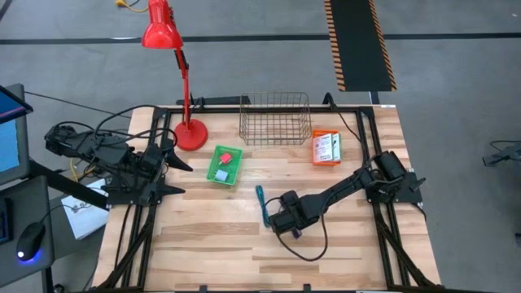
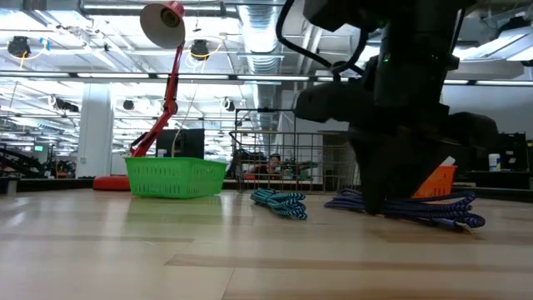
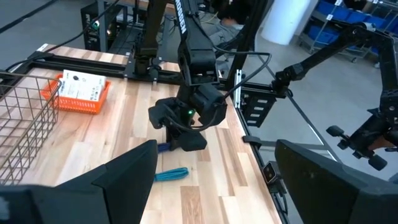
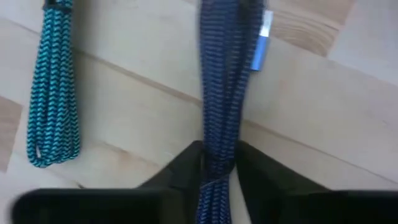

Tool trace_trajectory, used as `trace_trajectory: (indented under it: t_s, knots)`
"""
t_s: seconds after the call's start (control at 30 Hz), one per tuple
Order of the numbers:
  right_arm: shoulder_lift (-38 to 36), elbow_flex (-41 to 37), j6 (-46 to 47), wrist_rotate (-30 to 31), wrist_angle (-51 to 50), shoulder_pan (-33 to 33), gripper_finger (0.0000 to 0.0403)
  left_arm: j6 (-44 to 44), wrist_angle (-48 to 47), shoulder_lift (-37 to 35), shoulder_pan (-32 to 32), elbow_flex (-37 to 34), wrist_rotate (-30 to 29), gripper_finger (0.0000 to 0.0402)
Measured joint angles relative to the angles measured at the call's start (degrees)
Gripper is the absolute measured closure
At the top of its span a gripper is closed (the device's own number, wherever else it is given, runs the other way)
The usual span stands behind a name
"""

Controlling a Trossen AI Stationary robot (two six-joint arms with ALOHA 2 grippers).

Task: Pick and place items into bin
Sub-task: Put the violet charger cable into the wire basket

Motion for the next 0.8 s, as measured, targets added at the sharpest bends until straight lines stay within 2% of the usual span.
trace_trajectory:
  t_s: [0.13, 0.27, 0.37, 0.63, 0.7, 0.8]
  knots:
    - [0.3, 1.1, 0.0, 0.0, 2.2, -1.1, 0.0379, -1.0, 0.0, 0.0, 0.0, 0.0, 0.0, 0.0088]
    - [0.4, 3.5, -5.0, 1.1, 3.8, -2.6, 0.038, -1.3, 1.3, 0.0, 0.0, 0.0, 0.0, 0.0088]
    - [0.4, 7.9, -10.6, 3.6, 0.1, -4.1, 0.0387, -1.3, 3.4, 0.0, 0.0, 0.0, 0.0, 0.0088]
    - [0.4, 28.0, -36.2, 13.1, -25.3, -13.9, 0.039, -1.3, 11.4, -0.8, 0.0, 0.1, -3.8, 0.0088]
    - [0.3, 32.9, -44.0, 15.3, -29.7, -17.8, 0.039, -0.8, 12.7, -1.6, 0.0, 0.1, -5.7, 0.0088]
    - [0.3, 38.2, -56.8, 15.5, -32.3, -24.6, 0.039, -0.3, 13.9, -2.3, 0.0, 0.1, -8.2, 0.0088]
